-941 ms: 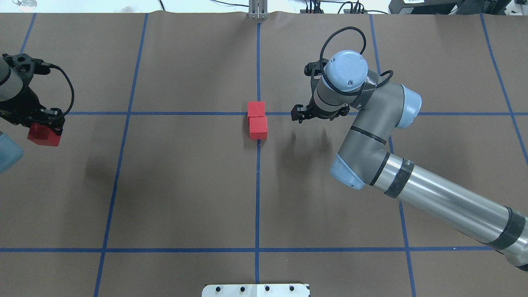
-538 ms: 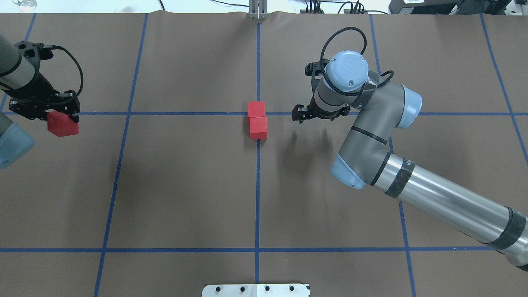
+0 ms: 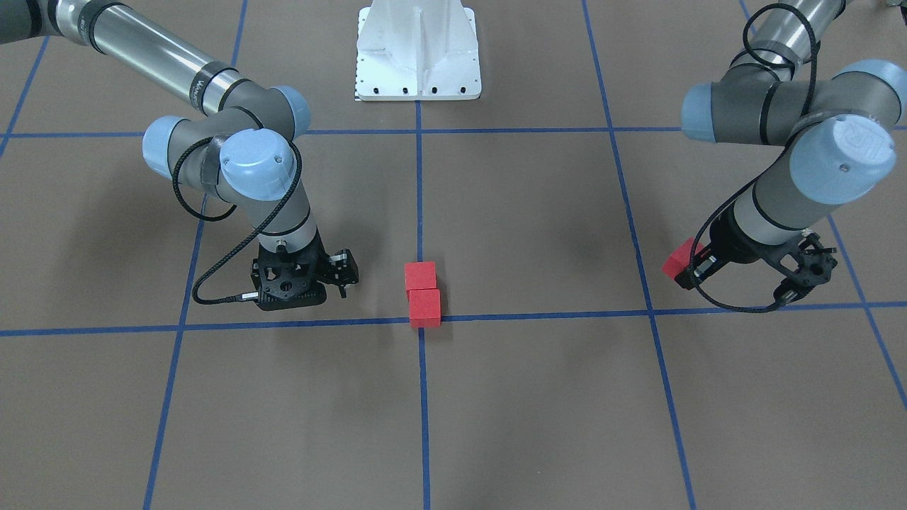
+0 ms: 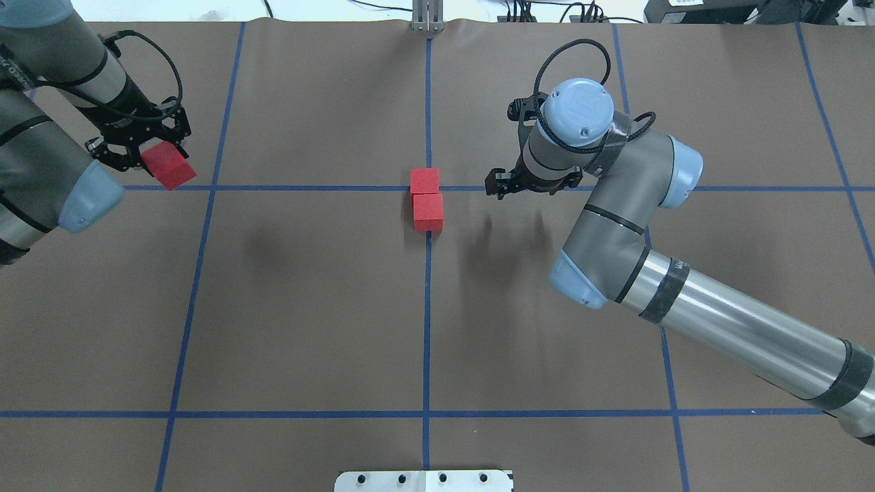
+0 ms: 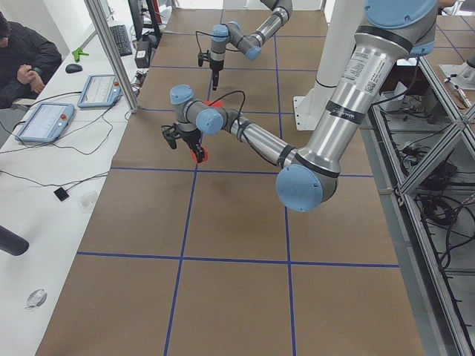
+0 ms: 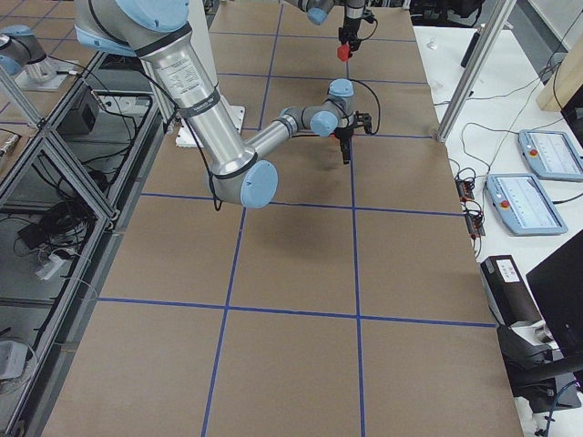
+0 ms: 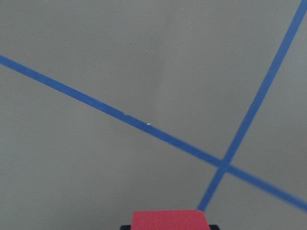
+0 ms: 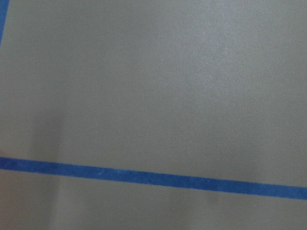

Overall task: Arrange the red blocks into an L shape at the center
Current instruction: 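Carry the cube toward the center cubes with the left gripper while the right arm withdraws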

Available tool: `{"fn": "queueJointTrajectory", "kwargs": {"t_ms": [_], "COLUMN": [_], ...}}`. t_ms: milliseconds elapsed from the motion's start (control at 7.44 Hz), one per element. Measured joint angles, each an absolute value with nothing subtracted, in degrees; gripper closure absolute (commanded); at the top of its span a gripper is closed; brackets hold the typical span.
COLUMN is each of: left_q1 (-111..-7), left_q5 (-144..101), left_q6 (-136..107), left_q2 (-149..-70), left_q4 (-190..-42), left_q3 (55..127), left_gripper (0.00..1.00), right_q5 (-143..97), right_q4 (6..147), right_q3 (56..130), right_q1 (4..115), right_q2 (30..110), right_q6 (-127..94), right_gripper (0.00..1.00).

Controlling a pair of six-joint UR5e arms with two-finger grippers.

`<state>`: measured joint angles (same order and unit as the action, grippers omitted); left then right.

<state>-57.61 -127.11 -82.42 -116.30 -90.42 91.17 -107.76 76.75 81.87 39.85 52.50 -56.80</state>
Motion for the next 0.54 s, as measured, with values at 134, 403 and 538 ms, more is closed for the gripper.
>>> {"fn": "queueJointTrajectory", "kwargs": {"t_ms": [134,403,538], "left_q1": [-56.94,-54.03,-52.17], "left_q5": [-126.89,-126.06,-125.83], "left_q6": [-90.22,-103.81,-110.30], "left_q2": [-117.18,-119.25,-122.16], "left_q4": [-90.57,-90.75,-90.80], "left_q3": [90.70,89.89,87.78], "left_gripper": [1.00,1.00,1.00], "right_q5": [-109.37,-116.82,-119.28], "right_q4": [77.55,84.73,89.93], "right_q3": [81.91,83.00,84.63], "right_q1": [41.67,47.76,50.83], "right_q2": [52.60,52.88,53.36], "right_q6": [-56.58,-52.00,-46.39], "right_gripper": [0.01,0.01,0.01]}}
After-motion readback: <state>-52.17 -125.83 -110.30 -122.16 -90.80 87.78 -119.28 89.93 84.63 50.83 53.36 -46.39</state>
